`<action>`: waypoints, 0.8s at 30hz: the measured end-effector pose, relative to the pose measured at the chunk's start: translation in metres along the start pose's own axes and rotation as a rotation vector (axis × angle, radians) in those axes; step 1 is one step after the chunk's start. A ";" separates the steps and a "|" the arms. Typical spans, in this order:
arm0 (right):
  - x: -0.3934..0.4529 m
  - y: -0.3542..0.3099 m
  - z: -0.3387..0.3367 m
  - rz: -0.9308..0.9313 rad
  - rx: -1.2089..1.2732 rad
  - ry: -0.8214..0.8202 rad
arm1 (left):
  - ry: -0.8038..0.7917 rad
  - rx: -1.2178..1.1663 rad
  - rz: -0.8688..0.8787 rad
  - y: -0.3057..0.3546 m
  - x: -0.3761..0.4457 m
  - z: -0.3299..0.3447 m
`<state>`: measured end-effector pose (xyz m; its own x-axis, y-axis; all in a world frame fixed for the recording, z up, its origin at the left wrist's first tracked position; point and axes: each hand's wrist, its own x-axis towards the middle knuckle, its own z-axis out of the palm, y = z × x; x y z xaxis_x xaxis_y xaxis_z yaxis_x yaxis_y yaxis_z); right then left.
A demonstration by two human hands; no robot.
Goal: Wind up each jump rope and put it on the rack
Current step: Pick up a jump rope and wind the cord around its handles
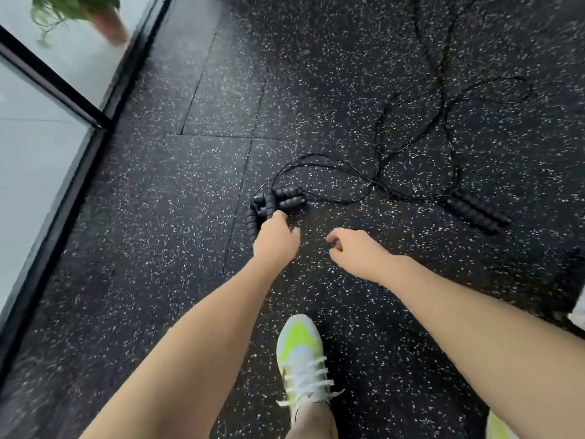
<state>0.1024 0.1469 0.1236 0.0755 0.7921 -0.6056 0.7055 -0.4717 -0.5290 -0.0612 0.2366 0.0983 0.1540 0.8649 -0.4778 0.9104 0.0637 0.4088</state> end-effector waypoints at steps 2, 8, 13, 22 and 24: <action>0.014 0.000 0.014 0.002 -0.010 -0.034 | 0.045 0.011 -0.050 -0.015 0.015 0.006; 0.040 0.012 0.046 0.011 -0.054 -0.090 | 0.146 -0.070 -0.173 -0.040 0.054 0.028; 0.054 0.018 0.062 0.025 -0.058 -0.125 | 0.122 0.002 -0.228 -0.051 0.079 0.045; 0.057 0.026 0.070 0.046 -0.104 -0.163 | 0.177 -0.125 -0.203 -0.063 0.086 0.054; 0.056 0.028 0.069 0.048 -0.118 -0.160 | 0.206 -0.220 -0.199 -0.066 0.070 0.060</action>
<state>0.0779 0.1510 0.0342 0.0042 0.6938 -0.7202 0.7820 -0.4512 -0.4300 -0.0875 0.2635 -0.0088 -0.1191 0.9053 -0.4078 0.8069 0.3276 0.4915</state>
